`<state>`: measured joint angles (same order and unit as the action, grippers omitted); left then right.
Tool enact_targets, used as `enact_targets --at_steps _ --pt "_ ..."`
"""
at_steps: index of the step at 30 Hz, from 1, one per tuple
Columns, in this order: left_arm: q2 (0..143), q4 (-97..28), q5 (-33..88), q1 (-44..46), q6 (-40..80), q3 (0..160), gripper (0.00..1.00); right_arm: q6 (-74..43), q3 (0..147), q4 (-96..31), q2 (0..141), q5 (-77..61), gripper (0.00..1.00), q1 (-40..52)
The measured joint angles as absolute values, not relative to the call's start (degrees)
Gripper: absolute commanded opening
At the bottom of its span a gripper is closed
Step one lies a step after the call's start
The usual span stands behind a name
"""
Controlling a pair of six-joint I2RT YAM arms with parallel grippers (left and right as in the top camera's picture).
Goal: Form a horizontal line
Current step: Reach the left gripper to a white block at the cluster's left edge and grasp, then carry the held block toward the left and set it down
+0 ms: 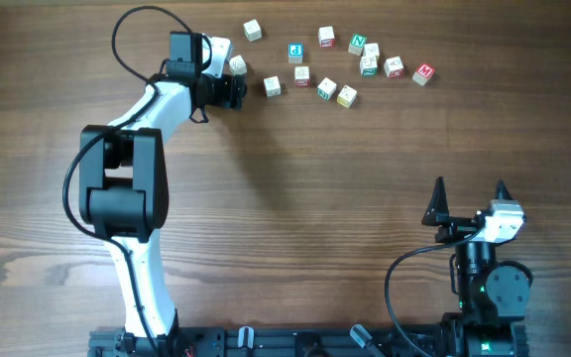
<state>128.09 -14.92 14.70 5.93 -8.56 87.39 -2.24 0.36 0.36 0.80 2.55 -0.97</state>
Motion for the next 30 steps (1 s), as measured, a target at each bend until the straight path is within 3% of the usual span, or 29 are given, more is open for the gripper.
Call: enact_targets --at_steps 3,8,16,18,21,26,30 --pt "128.4 -14.2 14.7 5.9 -8.8 87.4 0.44 -2.2 0.4 0.4 0.8 2.5 1.00 -1.0" --pt "128.4 -14.4 14.5 5.9 -8.8 87.4 0.27 -2.2 0.4 0.4 0.8 2.5 1.00 -1.0" --pt "115.1 -26.7 14.0 5.9 -8.7 87.5 0.30 -2.2 0.4 0.4 0.8 2.5 1.00 -1.0" --pt "110.4 -33.0 14.0 5.9 -8.6 87.6 0.33 -2.2 0.4 0.4 0.8 2.5 1.00 -1.0" --pt "105.5 -43.8 14.0 6.0 -8.7 88.0 0.27 -2.2 0.4 0.4 0.8 2.5 1.00 -1.0" --pt "103.2 -65.6 13.7 8.4 -8.7 87.9 0.26 -2.2 0.4 0.4 0.8 2.5 1.00 -1.0" --pt "103.2 -64.9 13.6 10.5 -8.7 84.1 0.27 -2.2 0.4 0.4 0.8 2.5 1.00 -1.0"
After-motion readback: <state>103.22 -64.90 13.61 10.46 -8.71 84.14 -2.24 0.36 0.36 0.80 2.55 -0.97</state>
